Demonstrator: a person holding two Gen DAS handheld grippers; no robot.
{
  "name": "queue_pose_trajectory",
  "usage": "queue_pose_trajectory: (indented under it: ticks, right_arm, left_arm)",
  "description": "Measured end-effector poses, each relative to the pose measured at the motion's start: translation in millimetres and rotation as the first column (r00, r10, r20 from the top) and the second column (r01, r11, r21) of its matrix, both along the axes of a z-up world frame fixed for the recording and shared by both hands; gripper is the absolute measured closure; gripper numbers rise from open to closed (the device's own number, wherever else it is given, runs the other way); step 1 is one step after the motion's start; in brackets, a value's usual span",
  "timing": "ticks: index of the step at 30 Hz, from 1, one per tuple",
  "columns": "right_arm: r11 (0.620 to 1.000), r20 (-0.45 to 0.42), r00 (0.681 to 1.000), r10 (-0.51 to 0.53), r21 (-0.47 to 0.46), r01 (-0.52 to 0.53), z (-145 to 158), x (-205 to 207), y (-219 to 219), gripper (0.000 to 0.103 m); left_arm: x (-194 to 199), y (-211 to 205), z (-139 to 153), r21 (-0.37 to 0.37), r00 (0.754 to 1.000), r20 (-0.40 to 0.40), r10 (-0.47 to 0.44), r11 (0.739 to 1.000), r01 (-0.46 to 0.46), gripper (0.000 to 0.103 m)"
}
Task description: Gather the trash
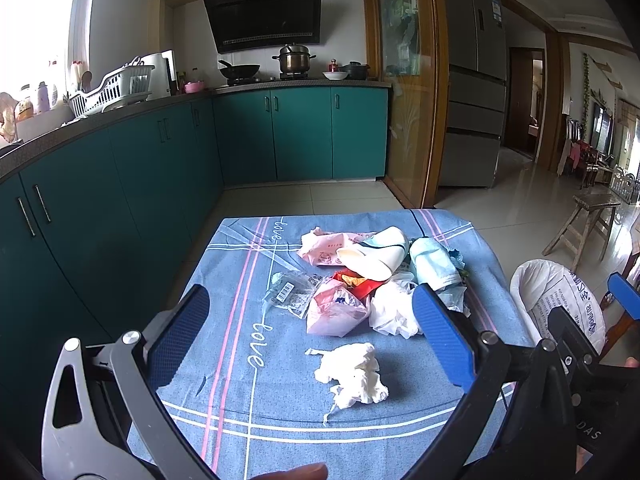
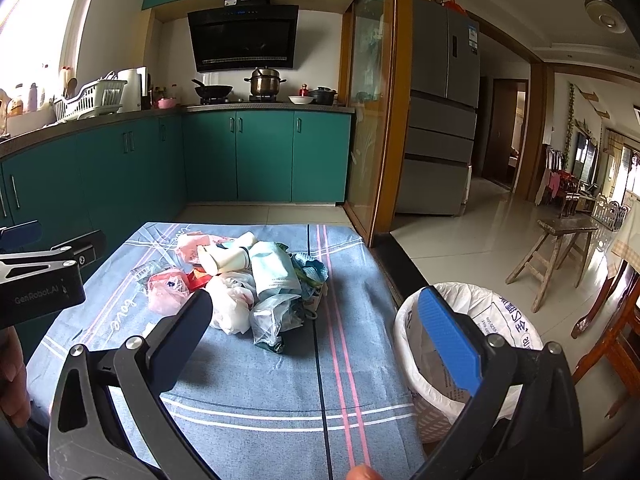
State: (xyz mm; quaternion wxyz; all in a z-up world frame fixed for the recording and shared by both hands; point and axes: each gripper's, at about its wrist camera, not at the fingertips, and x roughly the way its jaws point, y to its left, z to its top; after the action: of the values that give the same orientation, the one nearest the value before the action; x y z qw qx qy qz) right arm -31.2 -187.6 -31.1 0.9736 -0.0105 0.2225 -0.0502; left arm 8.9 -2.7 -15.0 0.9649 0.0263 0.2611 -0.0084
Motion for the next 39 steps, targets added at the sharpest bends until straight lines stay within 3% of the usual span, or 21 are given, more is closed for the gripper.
queue_pose_trajectory:
  ticks: [39]
  right_arm:
    - [1.0,-0.01,1.0,0.018,0.013,-0.018,-4,2,0,0.002]
  left_arm:
    - [10,5,-7,0.004,0.999,-0.041,0.012,1.0,-0.011,0.002]
